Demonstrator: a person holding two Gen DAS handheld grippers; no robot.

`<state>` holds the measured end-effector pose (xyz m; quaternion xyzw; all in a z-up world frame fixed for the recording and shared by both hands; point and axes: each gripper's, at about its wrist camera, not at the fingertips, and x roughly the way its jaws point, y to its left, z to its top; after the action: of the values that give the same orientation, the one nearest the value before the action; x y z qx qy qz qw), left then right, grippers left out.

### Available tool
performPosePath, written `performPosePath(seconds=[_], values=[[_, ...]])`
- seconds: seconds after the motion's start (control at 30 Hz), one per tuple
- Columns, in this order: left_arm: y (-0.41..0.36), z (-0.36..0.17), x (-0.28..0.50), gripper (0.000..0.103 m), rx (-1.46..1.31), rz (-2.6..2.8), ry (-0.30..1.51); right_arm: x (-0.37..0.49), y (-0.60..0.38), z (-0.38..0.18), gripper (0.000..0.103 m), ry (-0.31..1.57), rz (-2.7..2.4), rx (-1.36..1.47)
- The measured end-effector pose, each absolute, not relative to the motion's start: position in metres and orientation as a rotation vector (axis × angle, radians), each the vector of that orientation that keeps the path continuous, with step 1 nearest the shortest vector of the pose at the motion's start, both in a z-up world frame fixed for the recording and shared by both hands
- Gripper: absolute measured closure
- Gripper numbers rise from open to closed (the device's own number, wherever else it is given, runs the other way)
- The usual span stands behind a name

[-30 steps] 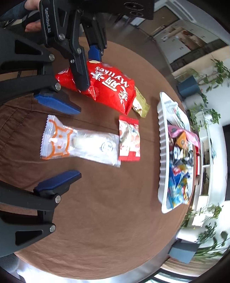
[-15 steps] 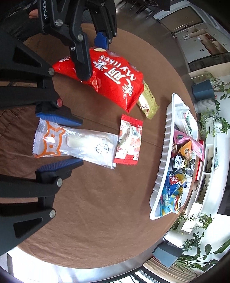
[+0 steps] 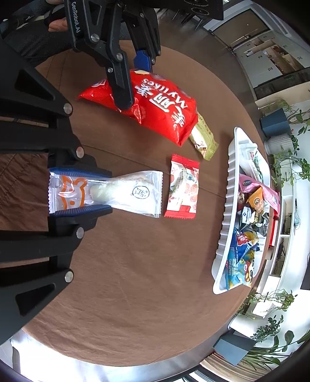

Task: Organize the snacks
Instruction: 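Lift both held packets toward the white tray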

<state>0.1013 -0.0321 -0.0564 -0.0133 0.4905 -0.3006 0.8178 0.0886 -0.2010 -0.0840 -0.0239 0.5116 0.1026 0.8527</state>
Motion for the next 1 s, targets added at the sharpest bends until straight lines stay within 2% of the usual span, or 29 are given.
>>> performPosePath(seconds=[0.43,0.67,1.0], values=[[-0.032,-0.052,0.101,0.069,-0.034,-0.649,1.033,0.069,-0.224,-0.070,0.081,1.044,0.256,0.102],[-0.014,-0.028,0.113,0.069,-0.059,-0.623,0.984,0.078,-0.256,-0.054,0.081,0.998,0.215,0.177],[0.014,0.020,0.173,0.069,-0.063,-0.560,0.894,0.122,-0.317,-0.010,0.081,0.887,0.128,0.257]])
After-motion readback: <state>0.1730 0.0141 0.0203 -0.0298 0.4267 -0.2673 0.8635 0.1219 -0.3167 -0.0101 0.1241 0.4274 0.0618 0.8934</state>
